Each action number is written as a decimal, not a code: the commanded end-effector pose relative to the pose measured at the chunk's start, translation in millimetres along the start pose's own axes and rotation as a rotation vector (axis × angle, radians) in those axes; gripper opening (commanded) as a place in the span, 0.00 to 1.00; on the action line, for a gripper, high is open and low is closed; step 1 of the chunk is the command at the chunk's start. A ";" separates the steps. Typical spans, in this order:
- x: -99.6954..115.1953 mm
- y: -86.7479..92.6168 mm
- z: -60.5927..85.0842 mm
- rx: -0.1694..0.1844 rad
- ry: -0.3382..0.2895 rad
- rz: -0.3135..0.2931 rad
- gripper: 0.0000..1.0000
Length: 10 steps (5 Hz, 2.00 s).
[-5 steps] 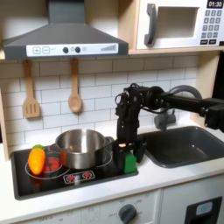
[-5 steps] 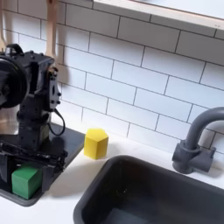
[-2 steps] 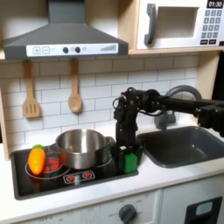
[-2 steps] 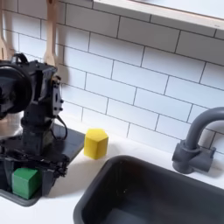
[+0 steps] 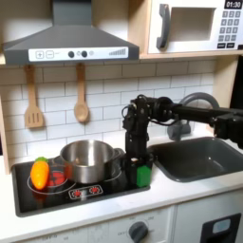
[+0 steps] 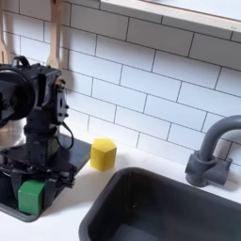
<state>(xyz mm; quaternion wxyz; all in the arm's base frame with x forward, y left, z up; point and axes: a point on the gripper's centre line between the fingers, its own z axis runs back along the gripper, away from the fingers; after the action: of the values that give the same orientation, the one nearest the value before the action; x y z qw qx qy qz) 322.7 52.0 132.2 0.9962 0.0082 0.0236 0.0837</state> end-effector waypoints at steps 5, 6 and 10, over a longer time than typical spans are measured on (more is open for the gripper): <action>5.0 0.9 87.8 -0.043 -0.110 0.011 0.00; 11.1 12.6 100.3 -0.045 -0.144 0.051 0.00; 46.5 42.8 90.9 -0.021 -0.250 0.142 0.00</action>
<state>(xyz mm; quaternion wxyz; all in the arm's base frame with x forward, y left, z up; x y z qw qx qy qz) 366.3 100.6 221.7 0.9834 0.0097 -0.1014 0.1504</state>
